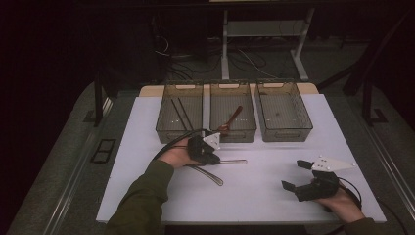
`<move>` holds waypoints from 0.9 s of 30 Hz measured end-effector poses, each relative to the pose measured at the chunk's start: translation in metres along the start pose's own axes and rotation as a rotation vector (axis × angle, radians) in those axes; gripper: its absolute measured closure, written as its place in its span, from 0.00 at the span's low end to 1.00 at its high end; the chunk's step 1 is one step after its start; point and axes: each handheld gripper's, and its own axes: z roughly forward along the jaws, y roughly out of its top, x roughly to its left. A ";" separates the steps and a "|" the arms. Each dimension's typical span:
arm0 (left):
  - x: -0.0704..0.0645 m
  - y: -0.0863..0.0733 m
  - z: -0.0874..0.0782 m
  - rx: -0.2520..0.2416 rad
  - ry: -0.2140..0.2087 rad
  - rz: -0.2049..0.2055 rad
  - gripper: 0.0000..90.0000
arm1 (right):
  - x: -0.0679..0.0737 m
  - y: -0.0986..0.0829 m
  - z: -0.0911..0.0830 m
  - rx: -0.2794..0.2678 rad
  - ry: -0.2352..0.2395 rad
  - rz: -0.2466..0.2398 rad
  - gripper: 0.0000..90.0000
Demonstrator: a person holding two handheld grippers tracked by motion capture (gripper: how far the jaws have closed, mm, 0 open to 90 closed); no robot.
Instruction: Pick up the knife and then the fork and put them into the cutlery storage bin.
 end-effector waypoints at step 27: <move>-0.047 0.058 -0.027 -0.184 -0.046 0.062 0.94 | 0.029 0.079 0.032 0.153 0.277 -0.236 0.42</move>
